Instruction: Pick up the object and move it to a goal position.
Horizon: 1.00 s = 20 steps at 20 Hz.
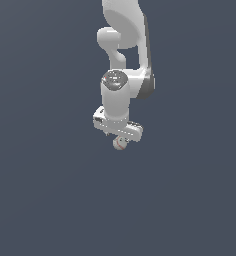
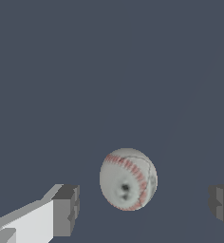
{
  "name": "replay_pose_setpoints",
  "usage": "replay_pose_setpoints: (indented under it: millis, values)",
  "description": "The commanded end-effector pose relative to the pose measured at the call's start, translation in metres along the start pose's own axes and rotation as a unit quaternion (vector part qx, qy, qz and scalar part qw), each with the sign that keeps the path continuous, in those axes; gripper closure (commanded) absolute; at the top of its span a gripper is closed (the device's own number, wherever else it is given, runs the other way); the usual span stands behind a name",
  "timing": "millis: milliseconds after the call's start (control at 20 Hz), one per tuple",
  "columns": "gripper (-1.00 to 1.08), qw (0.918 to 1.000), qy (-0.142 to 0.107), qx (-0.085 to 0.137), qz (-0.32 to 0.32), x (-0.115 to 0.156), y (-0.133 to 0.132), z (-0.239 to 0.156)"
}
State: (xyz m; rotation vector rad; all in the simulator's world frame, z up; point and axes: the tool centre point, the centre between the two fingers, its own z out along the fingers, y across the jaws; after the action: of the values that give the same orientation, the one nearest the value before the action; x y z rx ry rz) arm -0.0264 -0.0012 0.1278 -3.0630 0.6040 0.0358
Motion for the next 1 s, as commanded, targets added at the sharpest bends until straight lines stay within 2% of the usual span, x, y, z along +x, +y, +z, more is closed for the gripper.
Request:
replay_pose_setpoints:
  millis: [0,250,550,950]
  values:
    - [-0.92,0.9995,0.002,-0.001,0.032,-0.004,-0.001,0.004]
    - [-0.92,0.9955,0.005,-0.002,0.095,-0.011,-0.001,0.013]
    - [-0.92,0.9867,0.009,-0.003,0.163,-0.018,-0.001,0.022]
    - [-0.92,0.9759,0.013,-0.004,0.218,-0.025,-0.001,0.029]
